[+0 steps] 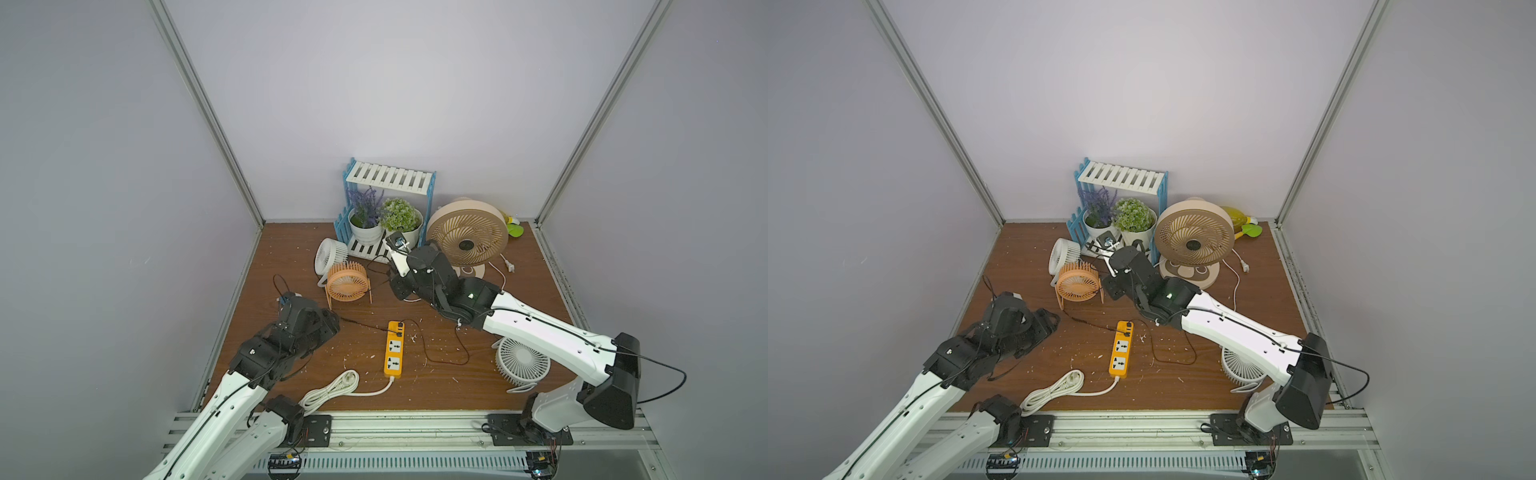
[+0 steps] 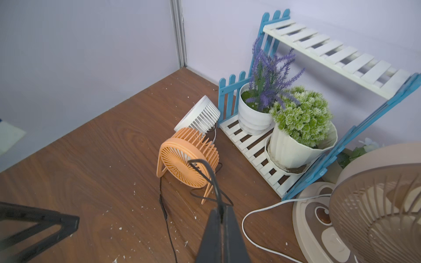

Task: Unplug the desk fan from the power strip
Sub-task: Move the fan to the center of the board.

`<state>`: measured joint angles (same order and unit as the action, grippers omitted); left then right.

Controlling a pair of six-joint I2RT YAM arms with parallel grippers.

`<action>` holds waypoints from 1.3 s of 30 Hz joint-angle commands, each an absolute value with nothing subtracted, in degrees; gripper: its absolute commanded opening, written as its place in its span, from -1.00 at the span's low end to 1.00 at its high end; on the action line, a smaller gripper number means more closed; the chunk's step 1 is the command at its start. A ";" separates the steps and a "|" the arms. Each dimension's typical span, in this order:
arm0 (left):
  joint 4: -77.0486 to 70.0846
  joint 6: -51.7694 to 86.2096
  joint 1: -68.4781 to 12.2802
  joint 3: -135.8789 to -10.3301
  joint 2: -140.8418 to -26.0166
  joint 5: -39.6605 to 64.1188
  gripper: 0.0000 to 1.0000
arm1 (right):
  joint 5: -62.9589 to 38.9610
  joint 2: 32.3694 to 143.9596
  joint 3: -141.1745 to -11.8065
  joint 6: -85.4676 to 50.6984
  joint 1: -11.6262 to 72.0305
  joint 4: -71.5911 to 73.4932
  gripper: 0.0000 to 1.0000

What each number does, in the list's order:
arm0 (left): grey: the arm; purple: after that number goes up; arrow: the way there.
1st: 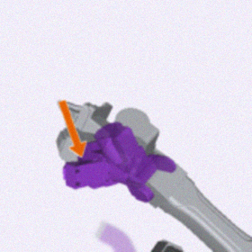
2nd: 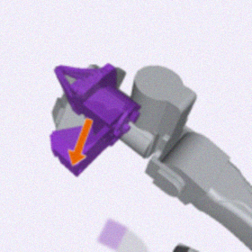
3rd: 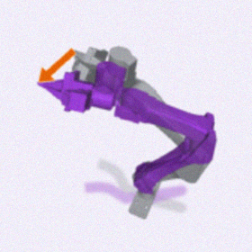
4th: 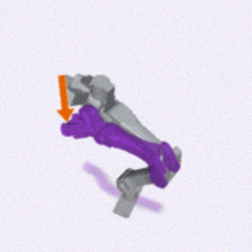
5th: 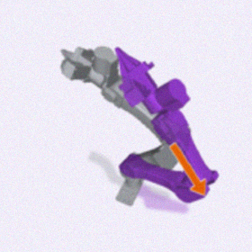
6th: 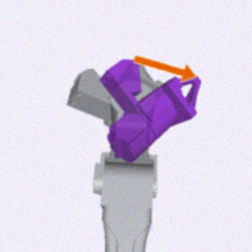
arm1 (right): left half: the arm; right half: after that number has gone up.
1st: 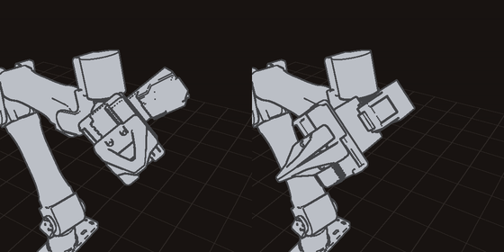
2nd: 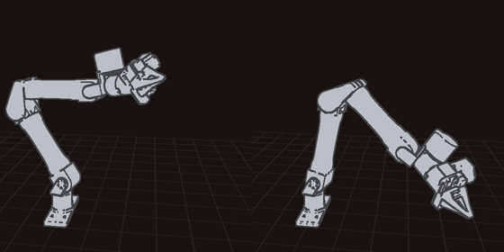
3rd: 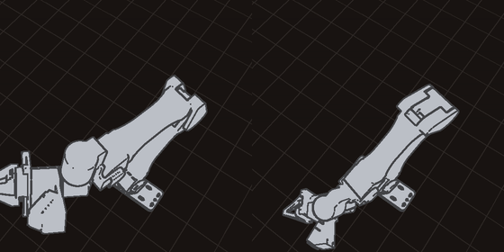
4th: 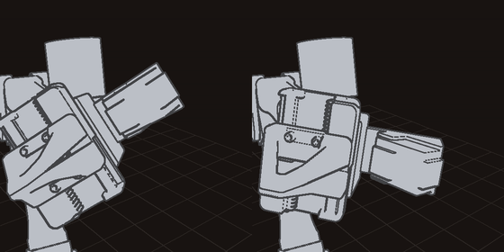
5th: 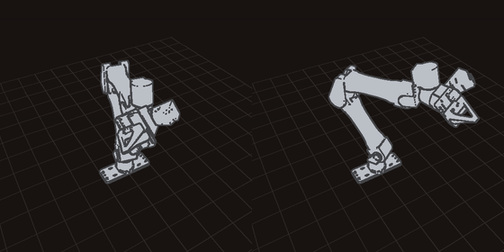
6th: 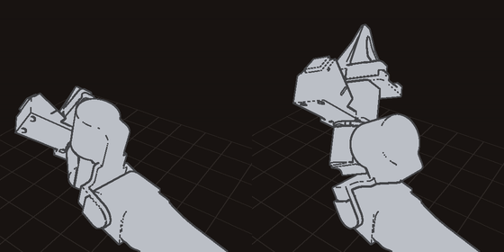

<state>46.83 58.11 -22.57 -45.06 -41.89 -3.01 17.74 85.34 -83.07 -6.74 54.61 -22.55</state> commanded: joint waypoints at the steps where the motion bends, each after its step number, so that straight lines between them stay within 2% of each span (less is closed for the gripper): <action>1: 50.38 56.64 -16.50 -47.36 -42.67 -0.64 0.42 | 16.04 84.76 -86.08 -5.79 54.49 -24.00 -1.00; 6: 50.11 53.46 -10.83 -50.20 -46.10 3.56 0.47 | 16.64 85.48 -87.62 -5.16 54.32 -25.07 -1.00; 13: 47.65 50.15 -9.73 -52.07 -51.13 5.94 0.54 | 15.02 88.06 -89.15 -6.72 54.23 -27.04 -1.00; 26: 29.56 39.65 -5.73 -55.08 -67.57 16.60 0.48 | 12.35 93.03 -87.43 -12.66 53.44 -25.80 -1.00; 32: 21.12 37.74 -2.95 -55.23 -74.11 19.35 0.68 | 12.26 91.24 -85.37 -13.63 52.36 -25.95 -1.00; 39: 17.39 37.04 -0.71 -55.79 -80.44 22.08 0.75 | 12.85 89.16 -83.13 -14.69 51.68 -26.22 -1.00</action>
<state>20.82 38.54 -1.54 -54.63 -78.70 19.20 12.49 91.70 -83.74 -13.43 51.90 -26.26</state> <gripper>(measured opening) 0.873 0.048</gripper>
